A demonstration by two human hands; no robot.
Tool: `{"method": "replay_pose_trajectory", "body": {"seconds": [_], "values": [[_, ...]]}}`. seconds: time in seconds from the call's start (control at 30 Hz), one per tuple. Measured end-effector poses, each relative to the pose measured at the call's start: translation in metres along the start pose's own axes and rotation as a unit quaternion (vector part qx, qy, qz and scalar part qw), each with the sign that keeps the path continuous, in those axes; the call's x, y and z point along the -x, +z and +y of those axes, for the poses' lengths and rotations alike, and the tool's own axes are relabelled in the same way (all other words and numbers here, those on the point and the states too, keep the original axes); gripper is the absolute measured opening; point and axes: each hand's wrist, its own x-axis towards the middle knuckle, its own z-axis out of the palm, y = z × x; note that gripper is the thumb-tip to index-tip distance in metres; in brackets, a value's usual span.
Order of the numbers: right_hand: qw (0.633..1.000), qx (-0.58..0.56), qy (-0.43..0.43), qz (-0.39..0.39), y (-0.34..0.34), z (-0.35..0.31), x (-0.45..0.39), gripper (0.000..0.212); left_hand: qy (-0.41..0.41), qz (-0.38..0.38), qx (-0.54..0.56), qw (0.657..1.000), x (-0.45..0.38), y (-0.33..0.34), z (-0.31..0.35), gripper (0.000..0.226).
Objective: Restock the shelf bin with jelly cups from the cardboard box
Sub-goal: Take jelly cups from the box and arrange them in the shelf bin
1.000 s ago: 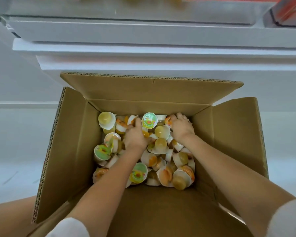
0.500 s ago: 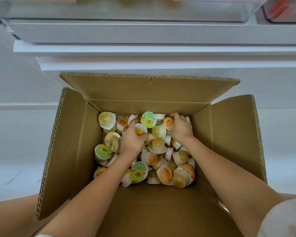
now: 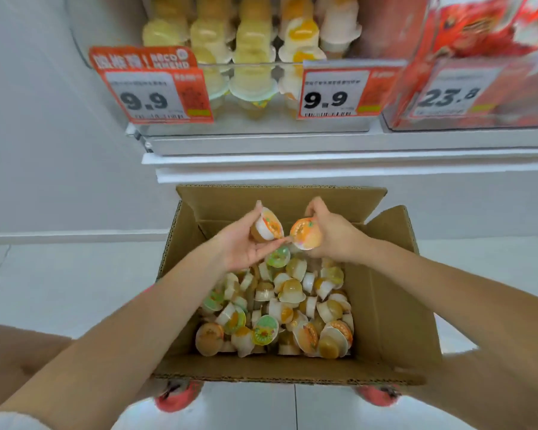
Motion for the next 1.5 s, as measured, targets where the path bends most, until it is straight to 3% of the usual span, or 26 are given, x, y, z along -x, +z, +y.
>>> {"method": "replay_pose_trajectory", "body": {"seconds": [0.13,0.27,0.37,0.53,0.7,0.87,1.1,1.2,1.37,1.5], "values": [[0.992,0.045,-0.107,0.058,-0.059,-0.065,0.028,0.059,0.035,-0.025,-0.162,0.986,0.068,0.039,0.027,0.061],[0.974,0.091,-0.193,0.077,-0.096,-0.112,0.051,0.069,0.12,-0.026,-0.269,0.955,0.125,0.072,0.037,0.044],[0.975,0.006,-0.194,0.106,-0.101,-0.123,0.062,0.074,0.169,-0.038,-0.232,0.957,0.136,0.082,0.032,0.041],[0.97,-0.133,-0.179,0.094,-0.116,-0.125,0.057,0.049,0.194,-0.089,-0.16,0.964,0.137,0.092,0.042,0.059],[0.967,-0.164,-0.179,0.08,-0.114,-0.12,0.054,0.058,0.195,-0.127,-0.197,0.952,0.136,0.09,0.051,0.055],[0.957,-0.212,-0.183,0.071,-0.12,-0.124,0.051,0.061,0.215,-0.103,-0.199,0.951,0.136,0.093,0.055,0.053],[0.966,-0.157,-0.19,0.082,-0.118,-0.13,0.055,0.064,0.189,-0.101,-0.177,0.961,0.142,0.092,0.052,0.038],[0.97,-0.121,-0.184,0.104,-0.117,-0.134,0.054,0.069,0.175,-0.095,-0.138,0.97,0.142,0.093,0.052,0.048],[0.972,-0.108,-0.154,0.141,-0.118,-0.144,0.053,0.06,0.149,-0.131,-0.091,0.976,0.143,0.095,0.057,0.06],[0.96,-0.059,-0.143,0.232,-0.145,-0.157,0.054,0.057,0.184,-0.111,-0.22,0.951,0.149,0.095,0.072,0.062]]}}
